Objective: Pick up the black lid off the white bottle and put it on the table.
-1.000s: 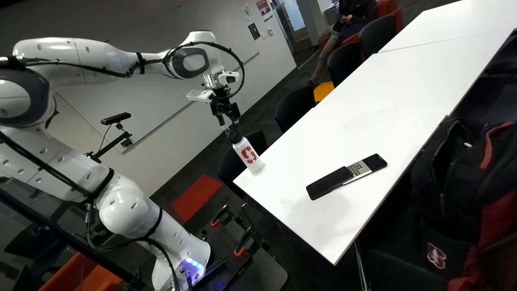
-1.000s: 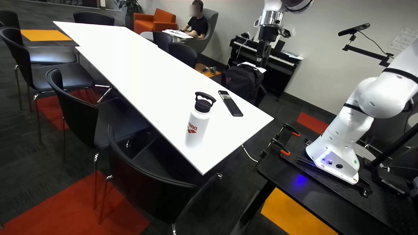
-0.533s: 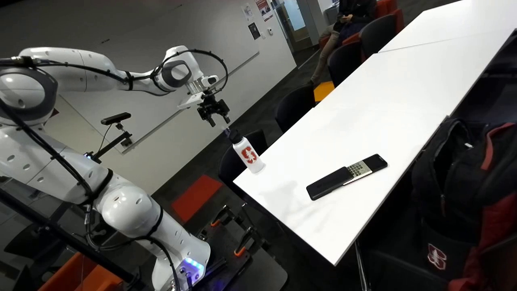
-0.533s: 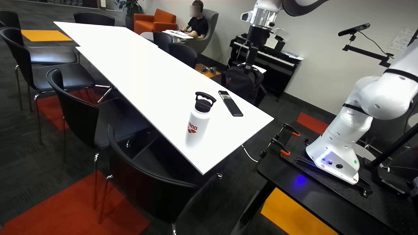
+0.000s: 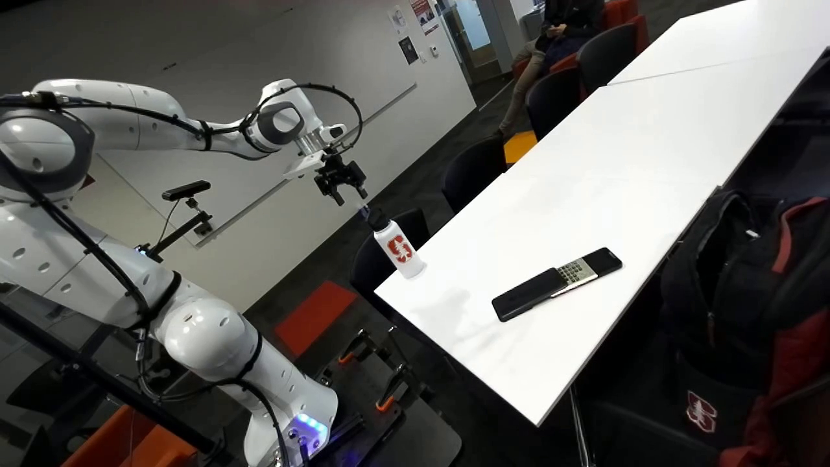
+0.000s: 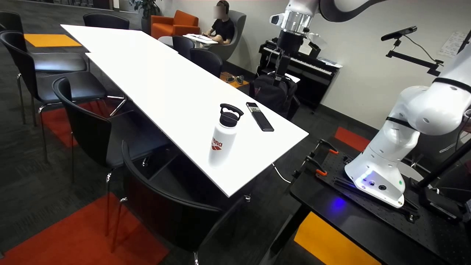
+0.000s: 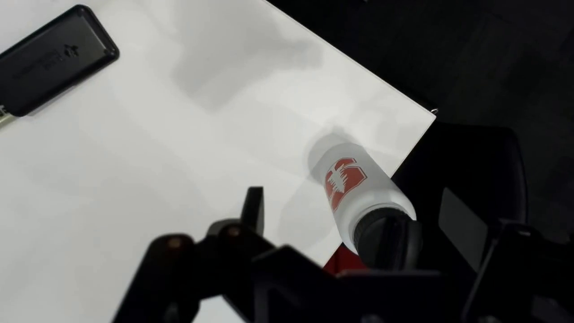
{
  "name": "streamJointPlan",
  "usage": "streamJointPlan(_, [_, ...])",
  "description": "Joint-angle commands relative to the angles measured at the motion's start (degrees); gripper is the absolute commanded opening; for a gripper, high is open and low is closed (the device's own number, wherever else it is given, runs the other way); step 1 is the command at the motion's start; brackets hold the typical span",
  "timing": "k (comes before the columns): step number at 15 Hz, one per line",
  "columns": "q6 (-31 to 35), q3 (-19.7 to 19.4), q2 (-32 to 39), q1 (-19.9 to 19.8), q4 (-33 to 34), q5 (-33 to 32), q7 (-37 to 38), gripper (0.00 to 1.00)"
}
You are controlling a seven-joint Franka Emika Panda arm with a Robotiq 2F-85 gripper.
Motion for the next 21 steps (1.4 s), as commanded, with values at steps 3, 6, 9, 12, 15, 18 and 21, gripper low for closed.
streamJointPlan(3, [4.55, 1.99, 5.81, 1.50, 4.53, 0.72, 5.05, 1.00])
streamJointPlan(6, [10.77, 3.98, 9.31, 2.31, 6.33, -1.30, 13.35, 1.00])
streamJointPlan(9, [15.76, 5.07, 13.38, 3.16, 8.25, -5.48, 21.31, 1.00])
streamJointPlan(12, [17.41, 4.56, 16.78, 4.17, 10.15, -10.70, 27.25, 1.00])
streamJointPlan(15, [16.68, 4.10, 19.56, 4.93, 11.72, -11.71, 28.55, 1.00])
streamJointPlan(18, [16.89, 3.64, 21.77, 5.38, 12.47, -11.78, 28.25, 1.00])
streamJointPlan(21, [17.26, 2.87, 23.76, 6.09, 12.85, -12.46, 28.10, 1.00])
